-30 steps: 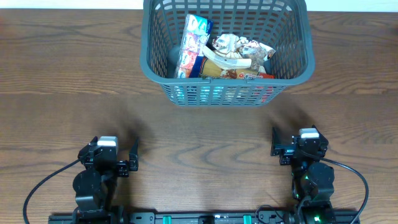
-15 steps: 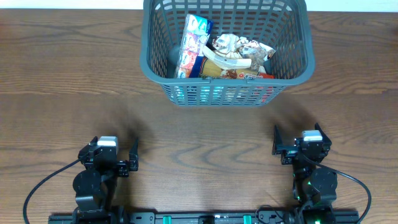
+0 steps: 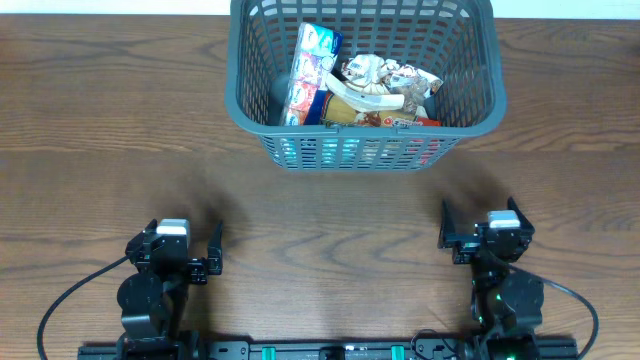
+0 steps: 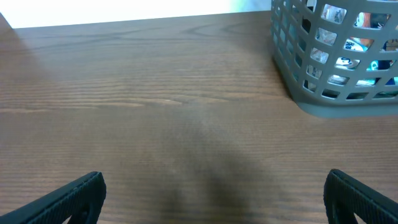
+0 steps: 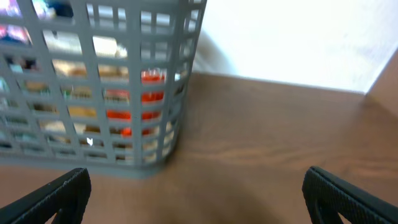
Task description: Pack container
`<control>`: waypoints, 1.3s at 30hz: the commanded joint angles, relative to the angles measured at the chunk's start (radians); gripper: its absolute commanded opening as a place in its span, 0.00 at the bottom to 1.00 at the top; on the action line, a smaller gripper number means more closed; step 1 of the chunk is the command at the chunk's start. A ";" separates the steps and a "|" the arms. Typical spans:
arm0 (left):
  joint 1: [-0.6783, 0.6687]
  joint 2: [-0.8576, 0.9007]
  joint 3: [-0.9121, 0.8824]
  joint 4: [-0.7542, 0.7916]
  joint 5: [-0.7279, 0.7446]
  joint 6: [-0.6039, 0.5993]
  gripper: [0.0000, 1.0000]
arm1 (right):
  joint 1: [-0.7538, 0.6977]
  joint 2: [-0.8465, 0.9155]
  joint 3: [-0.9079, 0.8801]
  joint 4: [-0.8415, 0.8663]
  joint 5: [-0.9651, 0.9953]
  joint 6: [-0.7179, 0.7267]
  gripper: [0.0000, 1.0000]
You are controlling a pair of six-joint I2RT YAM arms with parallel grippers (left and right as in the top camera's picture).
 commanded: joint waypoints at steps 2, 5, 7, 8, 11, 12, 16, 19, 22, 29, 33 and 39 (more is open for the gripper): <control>0.006 -0.007 -0.014 -0.017 0.007 -0.013 0.99 | 0.006 -0.023 -0.006 -0.002 -0.008 -0.014 0.99; 0.006 -0.007 -0.014 -0.017 0.007 -0.013 0.99 | 0.006 -0.023 -0.006 -0.002 -0.008 -0.014 0.99; 0.006 -0.007 -0.014 -0.017 0.008 -0.013 0.99 | 0.006 -0.023 -0.006 -0.002 -0.008 -0.014 0.99; 0.006 -0.007 -0.014 -0.017 0.007 -0.013 0.99 | 0.006 -0.024 -0.006 -0.002 -0.008 -0.014 0.99; 0.006 -0.007 -0.014 -0.017 0.007 -0.013 0.99 | 0.006 -0.024 -0.006 -0.002 -0.008 -0.014 0.99; 0.006 -0.007 -0.014 -0.017 0.008 -0.013 0.99 | 0.006 -0.024 -0.006 -0.002 -0.008 -0.014 0.99; 0.006 -0.007 -0.014 -0.017 0.008 -0.013 0.99 | 0.006 -0.023 -0.006 -0.002 -0.008 -0.014 0.99; 0.006 -0.007 -0.014 -0.017 0.007 -0.013 0.99 | 0.006 -0.023 -0.006 -0.002 -0.008 -0.014 0.99; 0.006 -0.007 -0.014 -0.017 0.007 -0.013 0.99 | 0.006 -0.023 -0.006 -0.002 -0.008 -0.013 0.99; 0.006 -0.007 -0.014 -0.017 0.007 -0.013 0.98 | 0.006 -0.023 -0.006 -0.002 -0.008 -0.014 0.99; 0.006 -0.007 -0.014 -0.017 0.008 -0.013 0.99 | 0.006 -0.023 -0.006 -0.002 -0.008 -0.014 0.99; 0.006 -0.007 -0.014 -0.017 0.007 -0.013 0.99 | 0.006 -0.023 -0.006 -0.002 -0.008 -0.014 0.99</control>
